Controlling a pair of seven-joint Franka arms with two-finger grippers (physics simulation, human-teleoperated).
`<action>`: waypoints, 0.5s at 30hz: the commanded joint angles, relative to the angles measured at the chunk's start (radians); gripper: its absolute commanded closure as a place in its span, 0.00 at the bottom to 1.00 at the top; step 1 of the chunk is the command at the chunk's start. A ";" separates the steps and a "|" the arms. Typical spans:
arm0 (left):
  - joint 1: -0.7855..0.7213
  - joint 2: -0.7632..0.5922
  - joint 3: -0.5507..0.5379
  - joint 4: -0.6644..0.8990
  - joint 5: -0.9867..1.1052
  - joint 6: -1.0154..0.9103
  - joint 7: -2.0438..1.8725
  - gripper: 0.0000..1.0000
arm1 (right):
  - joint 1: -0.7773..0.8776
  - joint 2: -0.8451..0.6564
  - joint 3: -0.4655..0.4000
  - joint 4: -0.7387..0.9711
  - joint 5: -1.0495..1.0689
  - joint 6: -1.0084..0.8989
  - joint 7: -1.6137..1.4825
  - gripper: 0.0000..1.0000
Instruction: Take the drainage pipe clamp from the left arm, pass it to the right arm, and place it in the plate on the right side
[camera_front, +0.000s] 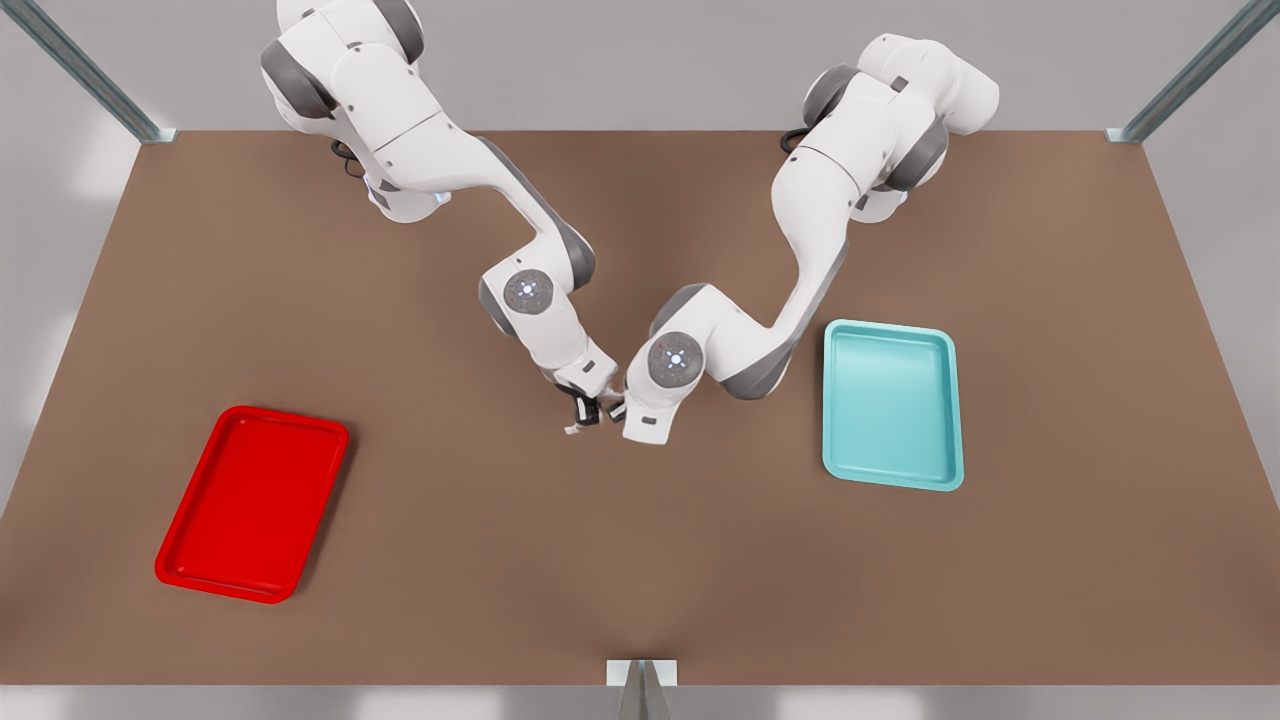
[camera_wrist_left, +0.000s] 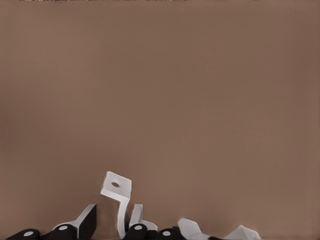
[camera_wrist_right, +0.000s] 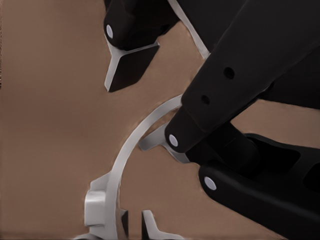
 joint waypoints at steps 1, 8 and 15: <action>0.002 -0.003 0.001 0.002 0.005 -0.020 -0.034 0.00 | 0.000 -0.002 0.000 0.001 -0.003 -0.007 -0.057 0.79; -0.004 -0.008 -0.019 0.043 -0.038 -0.014 -0.034 0.00 | -0.011 -0.001 0.000 0.001 -0.001 -0.007 -0.066 0.79; 0.215 -0.104 -0.045 0.141 -0.082 -0.381 0.090 0.00 | -0.012 -0.001 0.000 -0.001 -0.003 -0.007 -0.071 0.79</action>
